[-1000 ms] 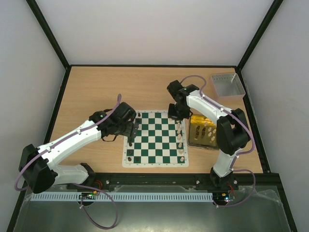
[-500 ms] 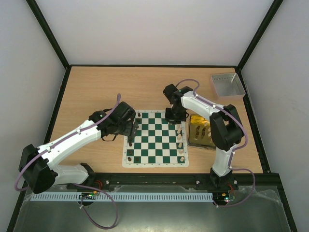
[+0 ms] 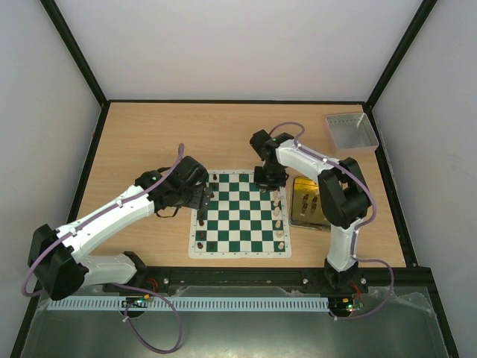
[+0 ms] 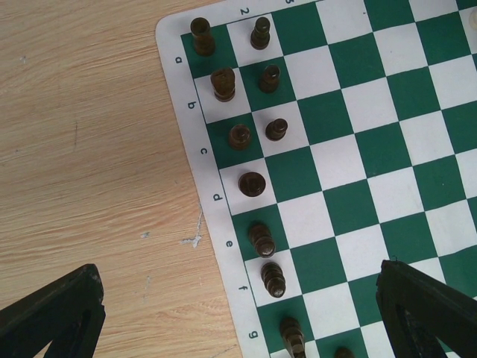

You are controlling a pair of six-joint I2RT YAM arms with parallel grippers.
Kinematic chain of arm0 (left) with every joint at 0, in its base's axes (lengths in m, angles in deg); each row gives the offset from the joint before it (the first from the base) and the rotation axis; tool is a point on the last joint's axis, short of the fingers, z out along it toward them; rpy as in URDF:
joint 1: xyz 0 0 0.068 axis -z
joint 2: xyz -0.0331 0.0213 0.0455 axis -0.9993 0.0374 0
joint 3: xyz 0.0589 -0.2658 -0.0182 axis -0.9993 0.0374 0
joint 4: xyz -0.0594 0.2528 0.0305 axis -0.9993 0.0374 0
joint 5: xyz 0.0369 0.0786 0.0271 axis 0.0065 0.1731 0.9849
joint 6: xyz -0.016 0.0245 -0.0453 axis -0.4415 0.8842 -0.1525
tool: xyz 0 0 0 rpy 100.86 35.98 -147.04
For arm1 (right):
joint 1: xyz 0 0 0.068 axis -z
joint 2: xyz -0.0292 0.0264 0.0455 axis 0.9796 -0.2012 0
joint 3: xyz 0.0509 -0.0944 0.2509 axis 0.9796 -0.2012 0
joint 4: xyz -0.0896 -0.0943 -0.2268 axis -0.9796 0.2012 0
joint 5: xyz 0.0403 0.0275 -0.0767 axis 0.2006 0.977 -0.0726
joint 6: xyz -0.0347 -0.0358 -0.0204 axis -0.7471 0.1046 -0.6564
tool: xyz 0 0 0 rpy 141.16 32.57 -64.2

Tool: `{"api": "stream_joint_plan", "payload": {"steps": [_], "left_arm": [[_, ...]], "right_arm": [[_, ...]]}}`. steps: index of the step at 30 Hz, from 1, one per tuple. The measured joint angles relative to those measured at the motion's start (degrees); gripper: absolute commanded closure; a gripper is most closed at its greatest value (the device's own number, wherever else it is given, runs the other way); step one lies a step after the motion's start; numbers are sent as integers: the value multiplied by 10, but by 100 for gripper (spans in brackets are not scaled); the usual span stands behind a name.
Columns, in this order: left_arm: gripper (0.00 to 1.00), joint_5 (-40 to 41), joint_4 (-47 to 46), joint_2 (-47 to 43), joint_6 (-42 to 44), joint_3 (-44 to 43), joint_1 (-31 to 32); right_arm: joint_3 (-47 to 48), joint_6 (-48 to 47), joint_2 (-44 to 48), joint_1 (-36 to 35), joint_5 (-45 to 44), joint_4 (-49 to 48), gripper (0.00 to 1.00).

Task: Set up the chess pieces on the board
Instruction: Place the chess piece on the chessboard.

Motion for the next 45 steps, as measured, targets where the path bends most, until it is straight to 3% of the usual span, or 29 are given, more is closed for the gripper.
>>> {"api": "stream_joint_plan", "payload": {"steps": [34, 45], "left_arm": [[1, 0, 0, -2, 0, 0, 0], [1, 0, -2, -2, 0, 0, 0]], "right_arm": [[-14, 0, -19, 0, 5, -2, 87], [-14, -2, -20, 0, 10, -2, 80]]}}
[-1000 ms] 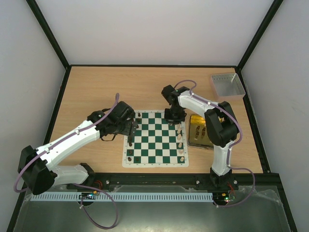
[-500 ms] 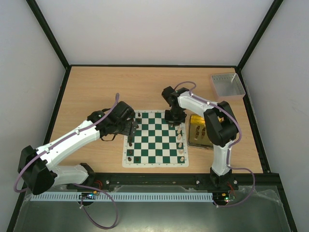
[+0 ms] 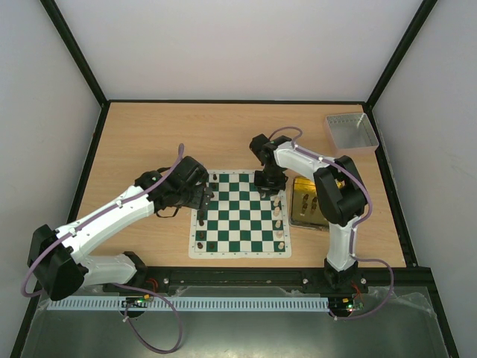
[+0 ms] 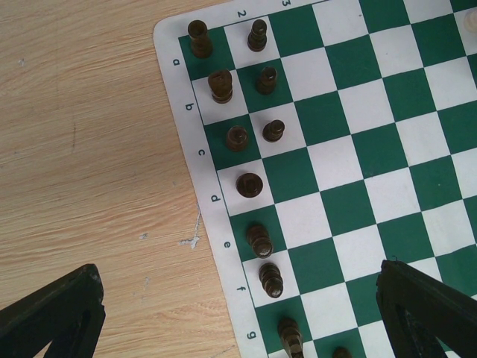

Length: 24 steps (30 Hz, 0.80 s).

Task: Set up the chess pieces on the board
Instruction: Place the chess piece on the chessboard.

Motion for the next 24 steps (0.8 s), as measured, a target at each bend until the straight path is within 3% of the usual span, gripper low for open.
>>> {"api": "stream_joint_plan", "payload": {"steps": [7, 14, 24], "left_arm": [[1, 0, 0, 0, 0, 0, 0], [1, 0, 0, 0, 0, 0, 0], [1, 0, 0, 0, 0, 0, 0]], "right_arm": [[0, -1, -2, 0, 0, 0, 77], [0, -2, -2, 0, -1, 0, 85], [0, -3, -2, 0, -3, 0, 87]]}}
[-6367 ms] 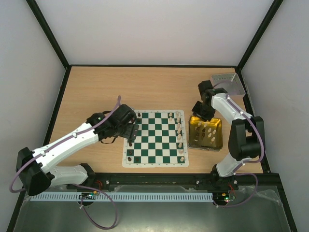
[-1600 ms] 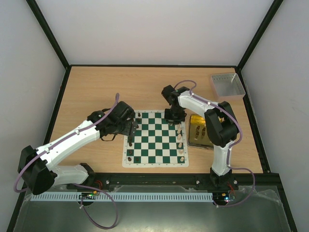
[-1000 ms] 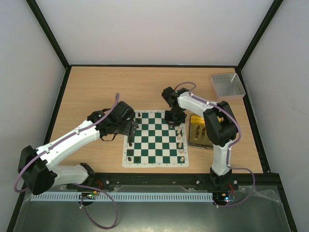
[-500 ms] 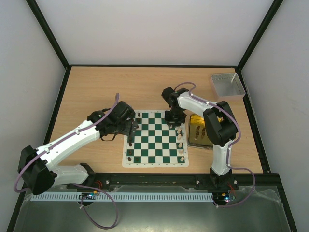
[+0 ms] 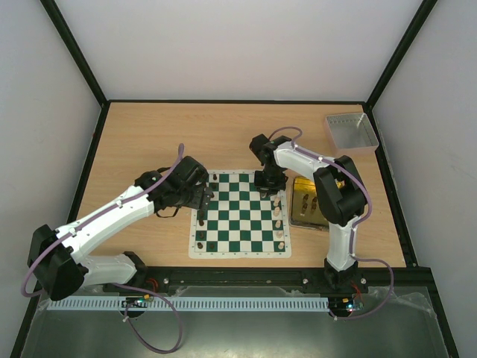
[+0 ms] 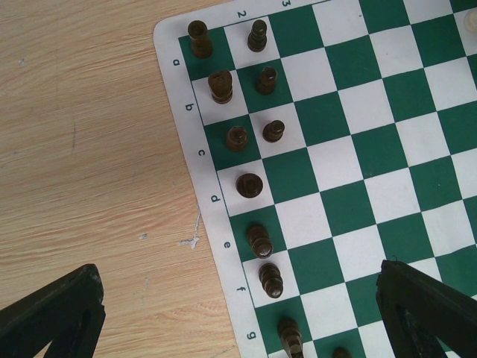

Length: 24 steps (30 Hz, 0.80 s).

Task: Set up the chess pieces on the board
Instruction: Place the chess piece on the chessboard.

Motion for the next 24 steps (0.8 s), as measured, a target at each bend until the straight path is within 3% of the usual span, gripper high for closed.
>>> {"api": "stream_joint_plan", "payload": {"steps": [24], "left_arm": [[1, -3, -3, 0, 0, 3, 0]], "right_arm": [[0, 0, 0, 0, -7, 0, 88]]}}
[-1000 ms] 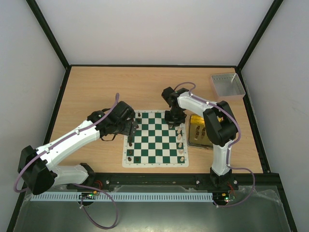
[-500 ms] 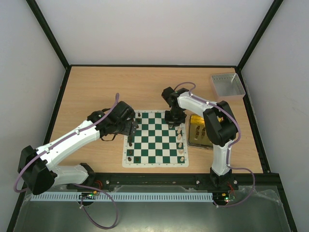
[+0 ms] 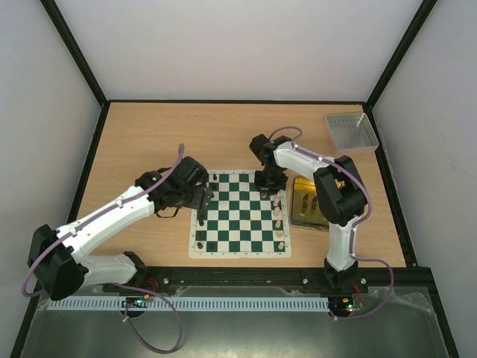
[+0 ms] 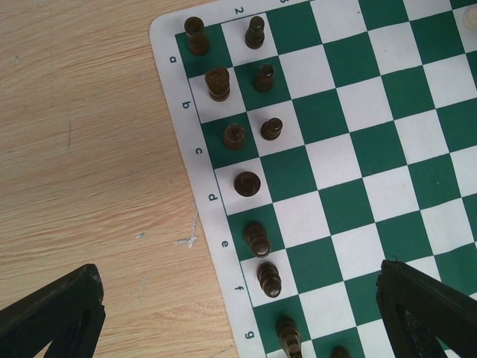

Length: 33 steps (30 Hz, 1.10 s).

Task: Set up the chess pieces on the board
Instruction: Place the chess piece on the chessboard.

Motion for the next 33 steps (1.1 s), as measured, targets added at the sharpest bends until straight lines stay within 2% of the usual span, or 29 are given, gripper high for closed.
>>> {"api": "stream_joint_plan", "payload": {"steps": [33], "left_arm": [[1, -6, -11, 4, 0, 3, 0]], "right_arm": [[2, 1, 0, 0, -10, 13, 91]]}}
